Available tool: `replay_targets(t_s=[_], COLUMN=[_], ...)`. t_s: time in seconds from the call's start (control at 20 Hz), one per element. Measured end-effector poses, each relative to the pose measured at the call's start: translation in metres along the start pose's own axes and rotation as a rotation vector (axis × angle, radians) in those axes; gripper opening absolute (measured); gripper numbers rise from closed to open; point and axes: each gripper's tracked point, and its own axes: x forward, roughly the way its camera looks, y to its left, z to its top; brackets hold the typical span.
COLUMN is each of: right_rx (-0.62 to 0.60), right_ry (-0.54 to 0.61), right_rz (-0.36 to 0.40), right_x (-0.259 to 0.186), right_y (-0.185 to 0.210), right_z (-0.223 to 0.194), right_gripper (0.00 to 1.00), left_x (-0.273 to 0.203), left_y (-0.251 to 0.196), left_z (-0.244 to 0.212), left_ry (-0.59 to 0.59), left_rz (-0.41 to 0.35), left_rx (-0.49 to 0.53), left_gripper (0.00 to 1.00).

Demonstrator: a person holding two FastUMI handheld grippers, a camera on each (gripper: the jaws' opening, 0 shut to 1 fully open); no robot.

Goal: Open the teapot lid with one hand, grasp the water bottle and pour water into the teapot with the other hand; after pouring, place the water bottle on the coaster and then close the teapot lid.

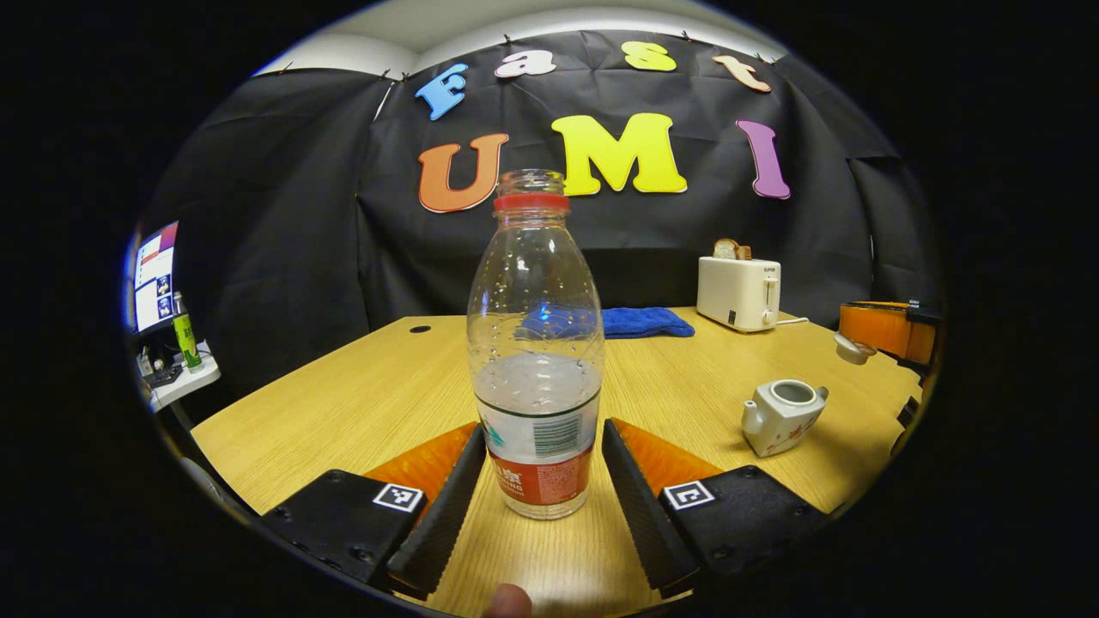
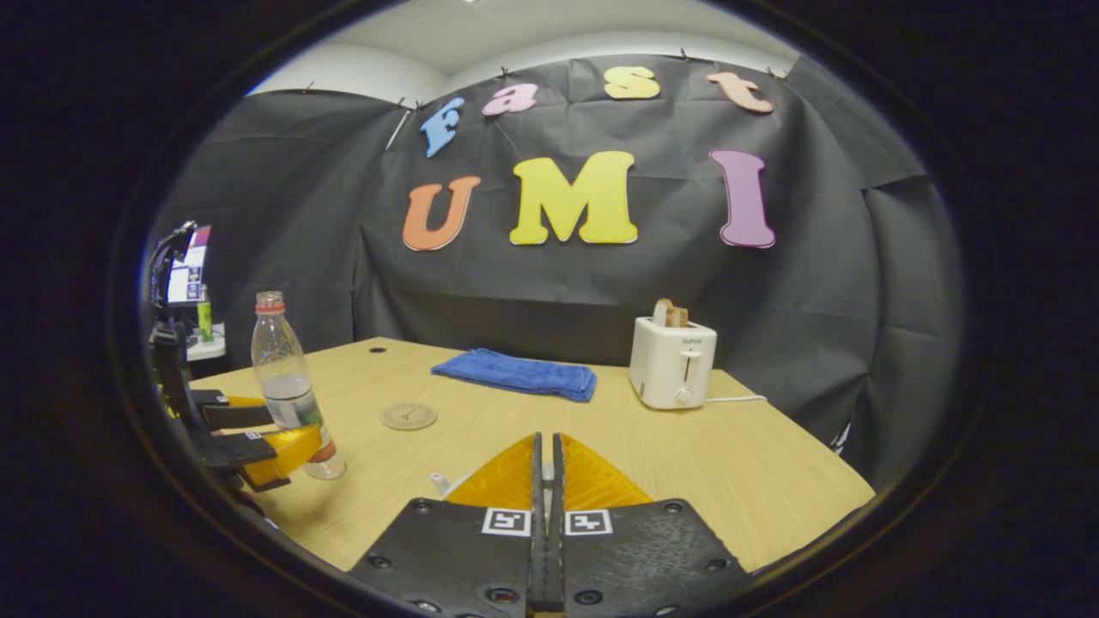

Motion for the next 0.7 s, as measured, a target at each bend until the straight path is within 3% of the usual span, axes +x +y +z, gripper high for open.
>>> replay_targets(t_s=[0.15,0.3,0.55,0.7], right_rx=[0.007,0.017,0.030,0.031], right_ry=[0.000,-0.008,-0.007,0.000], right_rz=[0.005,0.005,-0.004,-0.011], right_x=[-0.002,-0.004,-0.008,-0.011], right_y=[-0.003,-0.011,-0.028,-0.039], right_z=[0.000,0.003,0.001,-0.001], right_gripper=[0.00,0.00,0.00,0.00], left_x=[0.001,0.002,0.002,0.006], left_y=[-0.002,0.003,0.013,0.020], left_z=[0.000,0.010,0.039,0.053], left_ry=[0.010,0.023,-0.015,-0.030], left_rz=[-0.001,0.026,0.083,0.118], left_rx=[0.022,0.117,0.376,0.584], left_gripper=[0.80,0.77,0.76,0.75])
